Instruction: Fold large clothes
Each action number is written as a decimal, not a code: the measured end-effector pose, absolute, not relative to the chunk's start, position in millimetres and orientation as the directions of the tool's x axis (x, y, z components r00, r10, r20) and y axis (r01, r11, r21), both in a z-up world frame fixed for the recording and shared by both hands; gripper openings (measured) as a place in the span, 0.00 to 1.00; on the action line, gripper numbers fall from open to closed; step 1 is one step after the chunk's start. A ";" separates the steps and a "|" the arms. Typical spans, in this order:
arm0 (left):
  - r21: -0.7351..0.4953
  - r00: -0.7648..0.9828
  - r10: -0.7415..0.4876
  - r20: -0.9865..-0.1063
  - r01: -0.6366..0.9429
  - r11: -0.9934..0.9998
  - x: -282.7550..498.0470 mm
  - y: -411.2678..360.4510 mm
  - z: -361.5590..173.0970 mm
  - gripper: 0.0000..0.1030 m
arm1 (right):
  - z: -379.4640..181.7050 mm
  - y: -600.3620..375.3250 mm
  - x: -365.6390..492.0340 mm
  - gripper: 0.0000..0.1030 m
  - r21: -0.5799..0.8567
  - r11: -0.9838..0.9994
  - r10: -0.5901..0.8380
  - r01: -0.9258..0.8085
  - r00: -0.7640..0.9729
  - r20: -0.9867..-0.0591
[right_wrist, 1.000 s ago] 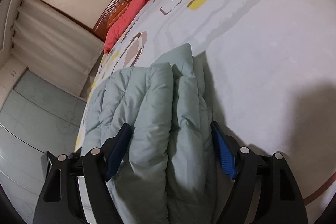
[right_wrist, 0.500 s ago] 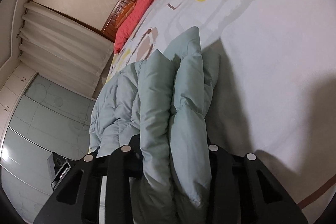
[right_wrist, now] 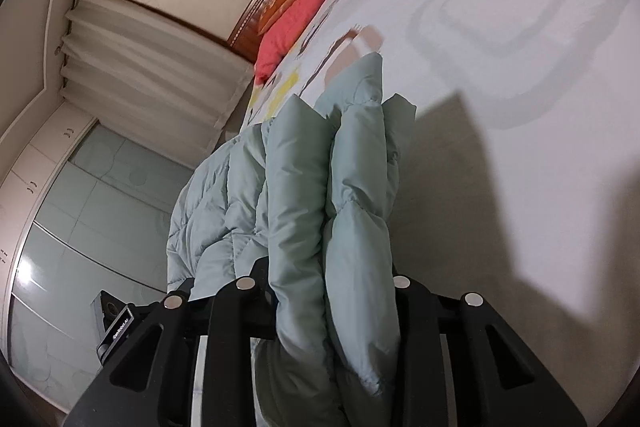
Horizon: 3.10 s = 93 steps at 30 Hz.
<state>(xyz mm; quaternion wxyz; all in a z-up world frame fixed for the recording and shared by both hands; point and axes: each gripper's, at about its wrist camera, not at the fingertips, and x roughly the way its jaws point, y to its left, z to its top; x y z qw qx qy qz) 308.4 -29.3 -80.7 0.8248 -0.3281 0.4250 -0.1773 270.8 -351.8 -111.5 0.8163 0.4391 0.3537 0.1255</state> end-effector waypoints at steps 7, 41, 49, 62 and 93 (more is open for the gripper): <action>-0.703 0.558 -0.563 -0.609 -0.052 0.709 322.9 3.1 -118.1 0.46 | -132.1 -324.5 300.6 0.27 0.799 0.590 0.532 0.117 0.688 -0.493; -0.739 0.571 -0.524 -0.632 -0.241 0.629 301.7 29.6 -120.9 0.76 | -124.9 -363.4 290.4 0.64 0.811 0.531 0.499 0.247 0.682 -0.535; -0.750 0.584 -0.531 -0.615 -0.225 0.622 267.8 26.1 -123.8 0.58 | -137.0 -345.9 253.0 0.51 0.826 0.508 0.551 0.242 0.646 -0.528; -0.664 0.606 -0.447 -0.658 -0.187 0.724 251.0 21.5 -106.7 0.68 | -136.0 -347.6 237.0 0.49 0.840 0.478 0.551 0.256 0.657 -0.514; -0.241 0.650 -0.130 -0.749 -0.085 0.967 156.3 -10.8 -66.0 0.80 | -70.4 -291.7 132.5 0.59 0.489 0.848 0.256 0.206 0.648 -0.717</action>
